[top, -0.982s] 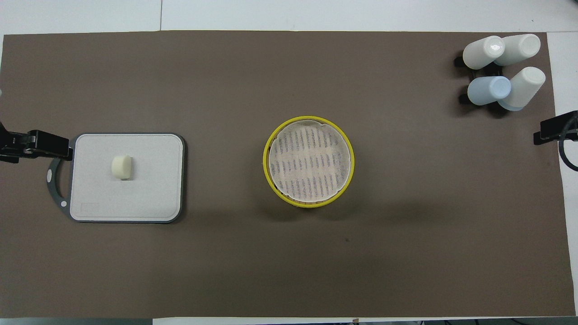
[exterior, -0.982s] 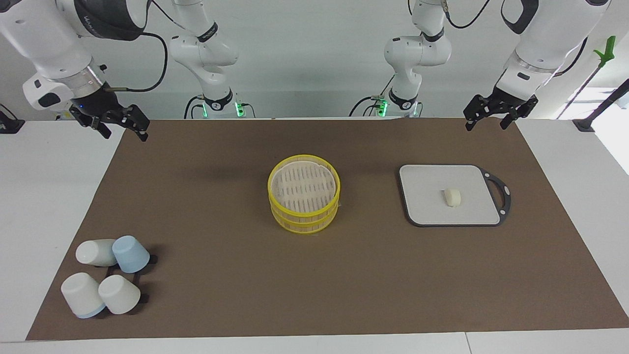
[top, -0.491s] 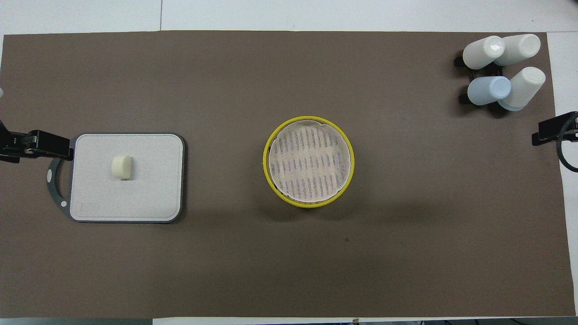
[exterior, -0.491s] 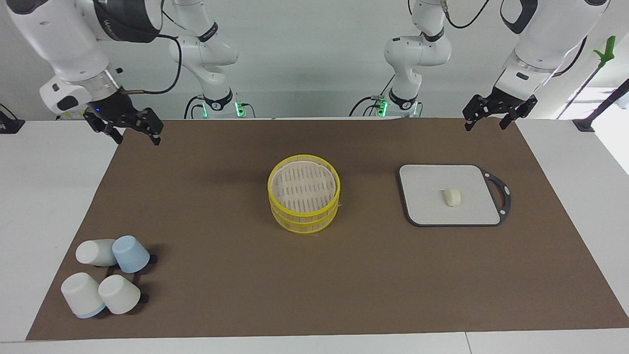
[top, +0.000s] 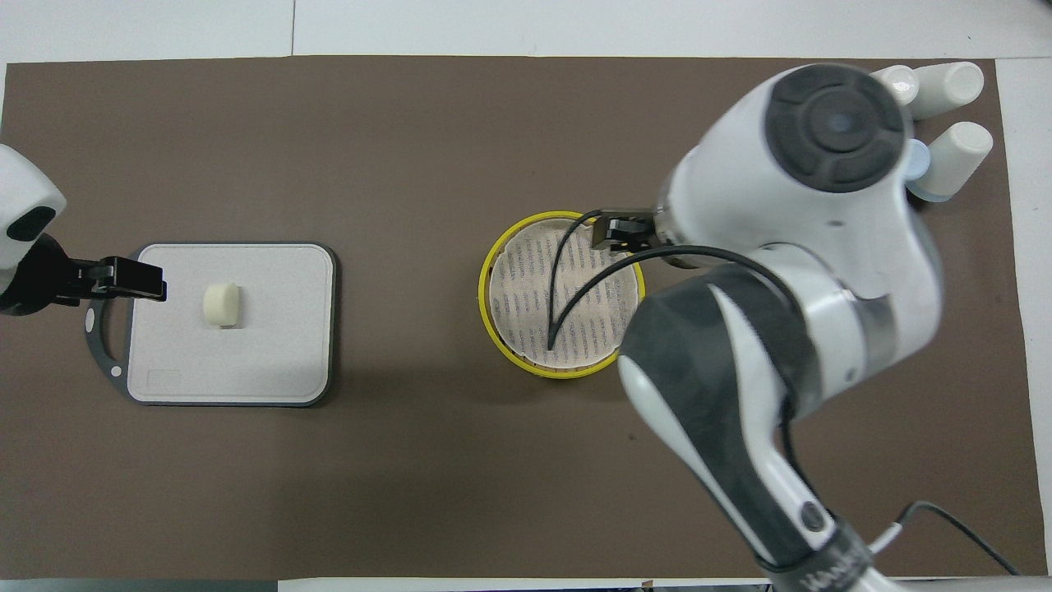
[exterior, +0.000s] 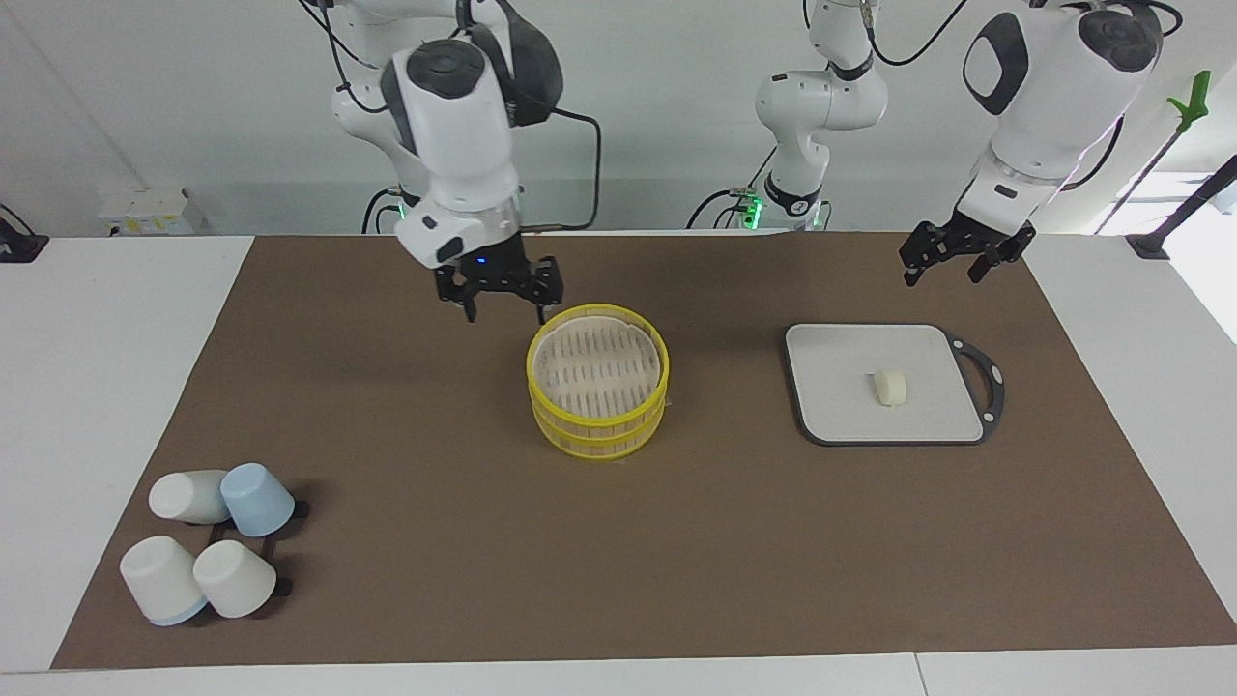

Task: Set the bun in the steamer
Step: 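Reach the right gripper to the steamer lid while the left gripper reaches the bun, then lift the lid with the right gripper while the left gripper grasps the bun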

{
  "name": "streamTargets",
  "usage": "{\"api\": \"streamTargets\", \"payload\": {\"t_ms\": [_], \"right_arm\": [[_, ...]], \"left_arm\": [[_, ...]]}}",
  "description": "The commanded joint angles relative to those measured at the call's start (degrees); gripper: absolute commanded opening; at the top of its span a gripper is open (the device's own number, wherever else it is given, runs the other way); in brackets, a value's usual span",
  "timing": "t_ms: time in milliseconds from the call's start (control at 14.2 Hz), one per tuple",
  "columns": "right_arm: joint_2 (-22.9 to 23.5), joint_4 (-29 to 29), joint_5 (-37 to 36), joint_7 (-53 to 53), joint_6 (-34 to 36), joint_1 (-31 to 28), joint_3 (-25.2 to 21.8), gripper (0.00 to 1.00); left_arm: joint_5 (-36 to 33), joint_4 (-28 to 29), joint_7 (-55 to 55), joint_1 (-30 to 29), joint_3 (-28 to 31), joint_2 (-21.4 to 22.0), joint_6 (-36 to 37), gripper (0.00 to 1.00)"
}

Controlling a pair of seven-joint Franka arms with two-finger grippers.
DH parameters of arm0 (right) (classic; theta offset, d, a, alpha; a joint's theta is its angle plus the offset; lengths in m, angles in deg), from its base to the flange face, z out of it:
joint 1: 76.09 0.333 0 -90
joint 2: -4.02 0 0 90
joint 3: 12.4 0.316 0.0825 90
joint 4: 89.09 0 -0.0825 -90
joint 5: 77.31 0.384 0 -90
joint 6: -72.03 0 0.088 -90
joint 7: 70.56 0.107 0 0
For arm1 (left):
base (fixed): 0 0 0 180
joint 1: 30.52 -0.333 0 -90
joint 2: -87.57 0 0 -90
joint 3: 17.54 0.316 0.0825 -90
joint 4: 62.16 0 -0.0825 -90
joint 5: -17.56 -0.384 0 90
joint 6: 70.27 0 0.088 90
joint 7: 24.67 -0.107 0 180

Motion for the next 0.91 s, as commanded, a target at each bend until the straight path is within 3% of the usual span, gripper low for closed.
{"api": "streamTargets", "payload": {"t_ms": [0,211,351,632,842], "right_arm": [[10.23,11.03,-0.22,8.63,-1.31,5.44,-0.48,1.0],[19.01,19.46,-0.48,14.53,-1.85,9.14,-0.83,1.0],[22.02,21.86,-0.66,15.52,-2.2,10.29,-1.1,1.0],[23.35,20.47,-2.94,16.92,-4.13,13.37,-0.66,1.0],[22.04,14.33,-2.86,16.13,-7.99,13.63,-0.57,1.0]], "left_arm": [[0.52,10.11,-1.29,-0.44,-0.03,3.56,-7.84,1.0],[0.52,14.95,-1.2,-0.44,-0.03,1.11,-15.31,1.0],[0.52,17.59,-1.55,-0.52,-0.03,-0.48,-20.06,1.0],[0.52,20.06,-2.87,-0.53,-0.03,-4.52,-26.75,1.0],[0.52,21.11,-2.87,-0.53,-0.03,-8.04,-31.67,1.0]]}}
